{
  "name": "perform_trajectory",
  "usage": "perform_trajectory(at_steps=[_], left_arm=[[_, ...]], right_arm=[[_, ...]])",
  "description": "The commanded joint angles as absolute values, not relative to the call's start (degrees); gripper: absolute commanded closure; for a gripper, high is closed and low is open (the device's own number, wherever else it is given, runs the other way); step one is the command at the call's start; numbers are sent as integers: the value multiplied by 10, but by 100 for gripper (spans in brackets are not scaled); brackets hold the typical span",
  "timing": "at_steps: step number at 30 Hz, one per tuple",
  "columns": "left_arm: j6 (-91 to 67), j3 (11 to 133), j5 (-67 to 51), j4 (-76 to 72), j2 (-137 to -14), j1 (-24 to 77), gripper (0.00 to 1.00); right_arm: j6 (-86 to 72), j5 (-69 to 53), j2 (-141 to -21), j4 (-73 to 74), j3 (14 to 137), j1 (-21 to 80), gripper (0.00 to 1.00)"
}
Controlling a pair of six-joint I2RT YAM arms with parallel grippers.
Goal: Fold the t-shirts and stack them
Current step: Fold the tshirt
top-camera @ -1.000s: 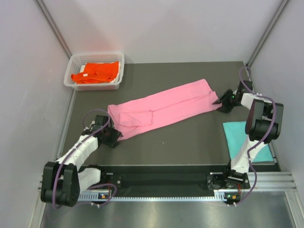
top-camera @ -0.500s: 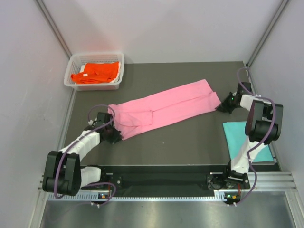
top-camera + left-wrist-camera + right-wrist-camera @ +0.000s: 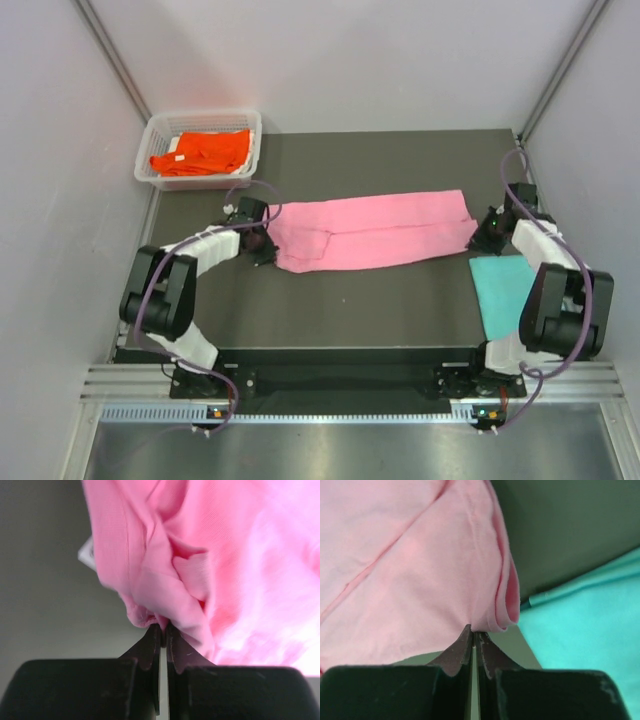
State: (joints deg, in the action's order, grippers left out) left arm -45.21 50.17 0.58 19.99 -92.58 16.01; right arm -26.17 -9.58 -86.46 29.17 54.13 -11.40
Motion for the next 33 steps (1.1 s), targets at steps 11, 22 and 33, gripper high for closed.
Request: perform_trajectory(at_steps=[11, 22, 33], left_arm=[[-346, 803, 25, 181, -1220, 174, 100], [-205, 1128, 57, 176, -1422, 169, 100], [-67, 1310, 105, 72, -1514, 144, 100]], right_arm=[[-242, -35, -653, 423, 450, 23, 100], [-387, -100, -637, 402, 361, 212, 100], [-550, -116, -710, 288, 395, 431, 100]])
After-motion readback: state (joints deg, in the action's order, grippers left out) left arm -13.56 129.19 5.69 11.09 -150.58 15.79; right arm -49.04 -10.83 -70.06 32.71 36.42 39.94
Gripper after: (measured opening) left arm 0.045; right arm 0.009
